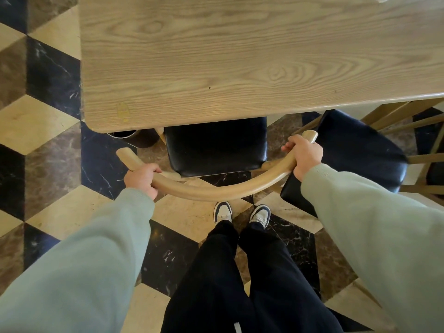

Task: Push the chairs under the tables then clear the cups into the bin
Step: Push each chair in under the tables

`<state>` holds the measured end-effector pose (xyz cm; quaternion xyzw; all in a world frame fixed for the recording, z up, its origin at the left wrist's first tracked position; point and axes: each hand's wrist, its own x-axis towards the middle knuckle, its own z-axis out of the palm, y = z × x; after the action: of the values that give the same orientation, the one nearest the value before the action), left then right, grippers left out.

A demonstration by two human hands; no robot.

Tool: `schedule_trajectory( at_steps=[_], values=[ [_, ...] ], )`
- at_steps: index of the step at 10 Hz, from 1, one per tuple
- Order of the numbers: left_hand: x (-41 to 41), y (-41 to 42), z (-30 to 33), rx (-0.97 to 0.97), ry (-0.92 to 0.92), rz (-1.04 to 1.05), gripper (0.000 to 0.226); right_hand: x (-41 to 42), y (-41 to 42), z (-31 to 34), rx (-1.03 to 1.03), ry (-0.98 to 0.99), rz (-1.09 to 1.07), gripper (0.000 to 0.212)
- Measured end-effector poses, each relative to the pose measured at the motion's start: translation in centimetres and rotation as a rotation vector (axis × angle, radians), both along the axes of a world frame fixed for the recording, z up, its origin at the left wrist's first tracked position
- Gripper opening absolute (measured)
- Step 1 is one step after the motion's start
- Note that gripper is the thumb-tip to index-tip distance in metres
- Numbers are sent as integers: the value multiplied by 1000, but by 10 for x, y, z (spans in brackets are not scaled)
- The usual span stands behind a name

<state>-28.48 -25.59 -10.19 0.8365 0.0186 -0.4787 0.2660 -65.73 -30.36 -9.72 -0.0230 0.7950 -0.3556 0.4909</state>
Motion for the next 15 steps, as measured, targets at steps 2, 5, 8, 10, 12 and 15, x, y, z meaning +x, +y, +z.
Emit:
schedule_trajectory(
  at_steps=[2, 5, 8, 10, 12, 15],
  values=[
    [8, 1, 8, -6, 116, -62, 56, -3, 6, 19, 116, -14, 166, 37],
    [-17, 19, 31, -53, 135, -67, 78, -31, 55, 47, 58, -62, 312, 42],
    [-163, 89, 68, -35, 232, -145, 78, -111, 127, 71, -33, -43, 309, 46],
    [-284, 107, 90, -38, 342, -389, 90, -191, 201, 90, -65, -74, 184, 46],
    [-398, 128, 99, -66, 318, -731, 77, -271, 278, 108, -27, -114, 114, 44],
    [-534, 148, 96, -54, 320, -1053, 32, -377, 341, 109, -125, -6, -128, 8]
  ],
)
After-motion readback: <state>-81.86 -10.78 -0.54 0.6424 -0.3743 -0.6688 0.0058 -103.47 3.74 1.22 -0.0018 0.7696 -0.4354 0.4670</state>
